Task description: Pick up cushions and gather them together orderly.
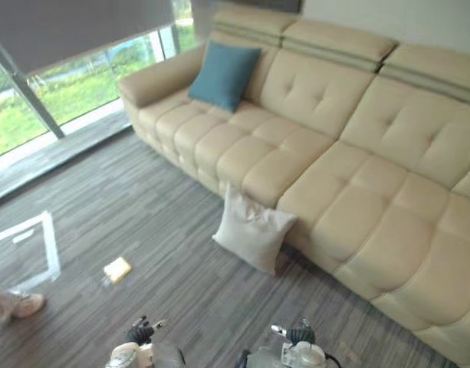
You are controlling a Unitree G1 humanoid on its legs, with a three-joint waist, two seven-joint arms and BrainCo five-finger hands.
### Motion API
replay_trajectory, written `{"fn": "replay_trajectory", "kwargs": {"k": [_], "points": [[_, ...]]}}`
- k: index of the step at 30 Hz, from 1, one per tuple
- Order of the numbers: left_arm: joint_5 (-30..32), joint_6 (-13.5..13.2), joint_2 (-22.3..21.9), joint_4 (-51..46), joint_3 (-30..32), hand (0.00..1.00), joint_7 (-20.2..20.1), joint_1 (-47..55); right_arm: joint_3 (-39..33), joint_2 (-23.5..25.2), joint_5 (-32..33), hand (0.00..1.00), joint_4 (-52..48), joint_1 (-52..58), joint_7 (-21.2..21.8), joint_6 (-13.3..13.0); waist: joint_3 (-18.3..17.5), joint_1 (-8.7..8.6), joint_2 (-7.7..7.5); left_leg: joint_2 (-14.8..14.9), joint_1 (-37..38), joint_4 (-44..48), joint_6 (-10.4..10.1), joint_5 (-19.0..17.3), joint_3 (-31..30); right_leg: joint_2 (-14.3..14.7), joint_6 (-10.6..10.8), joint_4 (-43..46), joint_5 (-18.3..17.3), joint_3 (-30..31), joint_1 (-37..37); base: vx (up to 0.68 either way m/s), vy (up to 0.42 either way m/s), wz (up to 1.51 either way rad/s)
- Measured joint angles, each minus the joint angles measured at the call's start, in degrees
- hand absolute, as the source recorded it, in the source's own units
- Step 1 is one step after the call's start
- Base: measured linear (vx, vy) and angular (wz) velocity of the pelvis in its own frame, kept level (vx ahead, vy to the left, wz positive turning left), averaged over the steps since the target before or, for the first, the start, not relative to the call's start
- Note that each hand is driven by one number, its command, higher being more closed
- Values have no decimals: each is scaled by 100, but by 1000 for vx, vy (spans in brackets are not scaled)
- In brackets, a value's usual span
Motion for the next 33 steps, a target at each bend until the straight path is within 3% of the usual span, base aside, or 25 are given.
{"fn": "replay_trajectory", "kwargs": {"k": [2,4,6,8,10,13,16,20,22,23,24,26,27,29,31,33], "points": [[-16,-41,-3,-66,8,0,2,-30,15,28,57,0,35,19,-19,-2,45,107,-77,-404,-171,-1111,-84,63,-501,-95,145,-120,-78,254,229,379,145,-64],[-21,-86,8,-83,8,0,6,-20,52,42,58,0,119,20,-60,-27,40,106,-114,-643,-256,-1917,-107,362,-852,-161,361,-141,-202,497,346,351,222,-69],[-97,-86,29,-65,13,0,11,-24,110,52,58,0,181,14,-103,-22,1,133,-160,-652,-205,-2099,-71,1111,-833,-199,580,-117,-329,824,393,447,354,-81],[-102,-74,236,4,115,0,16,-63,200,278,56,0,179,62,-102,-20,-194,128,-522,-779,-187,-1903,130,798,-366,-524,846,-56,-290,1141,300,461,324,-80],[-101,-72,285,127,103,0,22,-121,192,336,54,0,168,81,-98,-20,-228,198,-579,-789,36,-1832,252,559,-19,-709,1075,378,-144,1213,125,356,272,-82],[-101,-53,320,365,-16,0,33,-163,175,291,46,0,135,19,-73,-40,-168,210,-468,-927,905,-2386,388,428,466,-1209,1045,2118,132,872,-525,242,224,-71],[-100,-24,398,507,-253,0,34,-153,195,274,39,0,181,-54,-43,-77,-184,133,-446,-968,1513,-2949,365,442,607,-1456,920,2437,-113,77,-789,187,131,-32],[-95,3,484,647,-479,0,30,-187,216,199,38,0,248,-158,-40,-101,-183,-2,-437,-969,1710,-3251,270,498,656,-1200,845,1306,16,-133,-1328,154,-47,-3],[-47,5,528,696,-574,0,17,-211,214,106,42,0,391,-159,-28,-94,-196,-47,-516,-1130,1845,-3288,51,460,528,-1013,437,310,1002,-74,-1368,194,-144,9],[-48,11,457,747,-573,0,20,-250,195,57,39,0,416,-173,-36,-90,-170,-53,-391,-1069,1914,-3313,16,443,485,-961,418,360,1015,-104,-1318,200,-153,1],[26,1,304,762,-575,0,11,-216,121,-61,52,0,454,-121,-46,-78,-235,-50,-173,-979,1966,-3366,-35,457,406,-866,402,282,907,-131,-1243,177,-132,-12],[142,4,180,757,-561,0,-2,-198,-9,-111,51,0,380,-104,-49,-90,-245,-65,-13,-766,1872,-3007,-221,329,360,-731,424,253,668,-192,-1163,172,-150,3],[142,4,185,742,-550,0,-11,-198,-40,-102,57,0,381,-95,-52,-91,-239,-65,-19,-681,1766,-2720,-252,302,315,-715,466,245,607,-219,-1102,108,-174,25],[133,-3,171,516,-448,0,-4,-127,-30,-76,58,0,369,-19,-85,-80,-219,-31,-47,-253,1143,-936,-335,230,-72,-590,432,169,431,-341,-661,98,-191,27],[130,-17,128,358,-395,0,-4,-44,-20,-71,60,0,367,1,-94,-76,-224,41,-37,-18,915,-387,-263,145,-165,-452,416,164,324,-304,-502,66,-80,-13],[117,-15,106,296,-278,0,-3,-49,-23,-57,61,0,365,17,-99,-77,-225,73,-48,-34,742,-571,-156,82,-209,-381,388,133,269,-163,-458,93,6,-40]]}}
